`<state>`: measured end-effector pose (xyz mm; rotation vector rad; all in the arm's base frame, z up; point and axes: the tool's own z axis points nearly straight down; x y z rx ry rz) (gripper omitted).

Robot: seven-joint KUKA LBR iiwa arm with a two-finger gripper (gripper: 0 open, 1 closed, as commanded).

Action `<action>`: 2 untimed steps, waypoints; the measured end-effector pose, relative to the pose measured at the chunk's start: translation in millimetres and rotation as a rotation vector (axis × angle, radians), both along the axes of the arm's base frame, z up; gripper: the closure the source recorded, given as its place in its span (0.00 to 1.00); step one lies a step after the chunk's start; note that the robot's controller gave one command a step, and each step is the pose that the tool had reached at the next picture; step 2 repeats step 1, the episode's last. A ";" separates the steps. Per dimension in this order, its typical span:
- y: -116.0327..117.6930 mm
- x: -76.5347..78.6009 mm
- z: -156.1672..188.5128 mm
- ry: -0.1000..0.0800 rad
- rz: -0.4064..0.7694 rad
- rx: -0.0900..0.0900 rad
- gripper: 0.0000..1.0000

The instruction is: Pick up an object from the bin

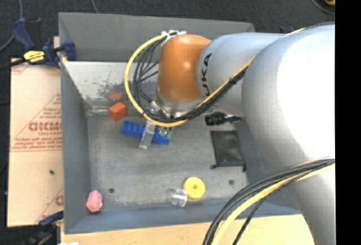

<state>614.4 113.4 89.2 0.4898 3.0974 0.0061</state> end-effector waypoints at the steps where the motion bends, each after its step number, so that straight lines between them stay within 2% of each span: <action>1: -0.2 0.9 19.7 -0.002 0.000 0.000 1.00; 2: -0.2 0.9 19.7 -0.002 0.000 0.000 1.00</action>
Offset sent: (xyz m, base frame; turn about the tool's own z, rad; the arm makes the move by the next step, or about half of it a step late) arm 0.0000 -0.0001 0.0275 0.0000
